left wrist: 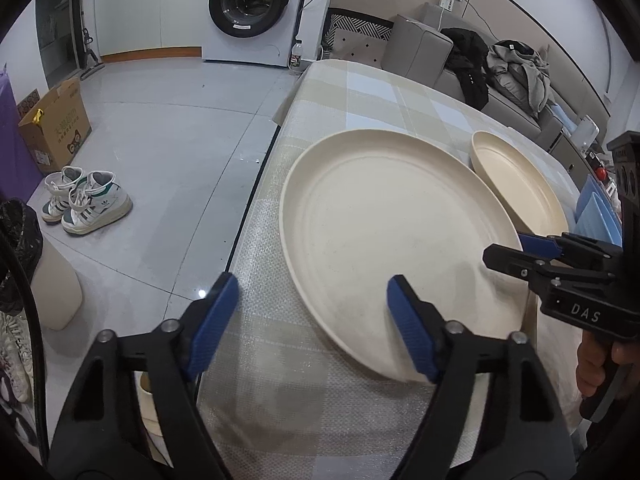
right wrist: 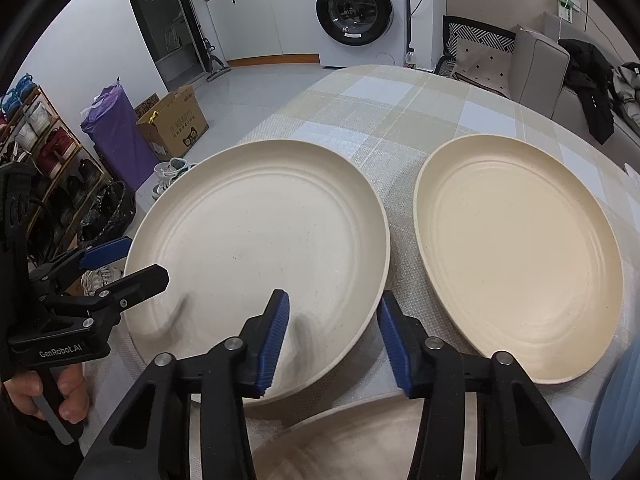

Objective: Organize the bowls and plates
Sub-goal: 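Close the left tool on a cream plate rim while the right tool grips another plate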

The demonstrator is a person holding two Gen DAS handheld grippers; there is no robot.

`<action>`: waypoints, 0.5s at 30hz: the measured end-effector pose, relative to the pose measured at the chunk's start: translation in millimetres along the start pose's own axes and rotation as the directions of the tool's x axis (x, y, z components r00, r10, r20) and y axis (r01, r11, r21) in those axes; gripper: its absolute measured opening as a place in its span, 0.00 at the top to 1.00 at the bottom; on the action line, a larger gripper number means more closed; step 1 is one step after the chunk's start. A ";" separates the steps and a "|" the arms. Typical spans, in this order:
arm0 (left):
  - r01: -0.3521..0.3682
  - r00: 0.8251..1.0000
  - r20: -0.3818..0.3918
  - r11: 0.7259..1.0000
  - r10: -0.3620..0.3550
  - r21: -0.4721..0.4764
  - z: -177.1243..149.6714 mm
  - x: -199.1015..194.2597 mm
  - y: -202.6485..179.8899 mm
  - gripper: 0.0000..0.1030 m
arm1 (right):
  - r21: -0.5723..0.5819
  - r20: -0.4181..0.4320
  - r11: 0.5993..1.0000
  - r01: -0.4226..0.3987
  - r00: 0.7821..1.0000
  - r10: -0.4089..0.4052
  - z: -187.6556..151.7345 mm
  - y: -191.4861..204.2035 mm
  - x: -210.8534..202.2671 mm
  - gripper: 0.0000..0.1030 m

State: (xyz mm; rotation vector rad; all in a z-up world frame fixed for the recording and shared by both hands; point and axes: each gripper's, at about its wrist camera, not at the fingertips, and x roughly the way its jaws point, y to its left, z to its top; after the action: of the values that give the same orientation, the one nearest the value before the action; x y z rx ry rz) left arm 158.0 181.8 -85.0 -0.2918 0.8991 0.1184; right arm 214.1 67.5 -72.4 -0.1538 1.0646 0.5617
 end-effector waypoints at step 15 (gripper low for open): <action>-0.010 1.000 0.005 0.999 0.010 0.042 -2.9 0.4 -6.7 0.77 | 0.001 0.028 0.997 0.082 0.996 -0.082 -3.6 -2.3 -3.4 0.83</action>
State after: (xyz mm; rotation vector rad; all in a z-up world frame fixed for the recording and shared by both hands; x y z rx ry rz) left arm 157.5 174.5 -85.7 -0.2484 0.8977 0.1091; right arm 211.2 62.9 -71.6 -0.1887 1.0263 0.4883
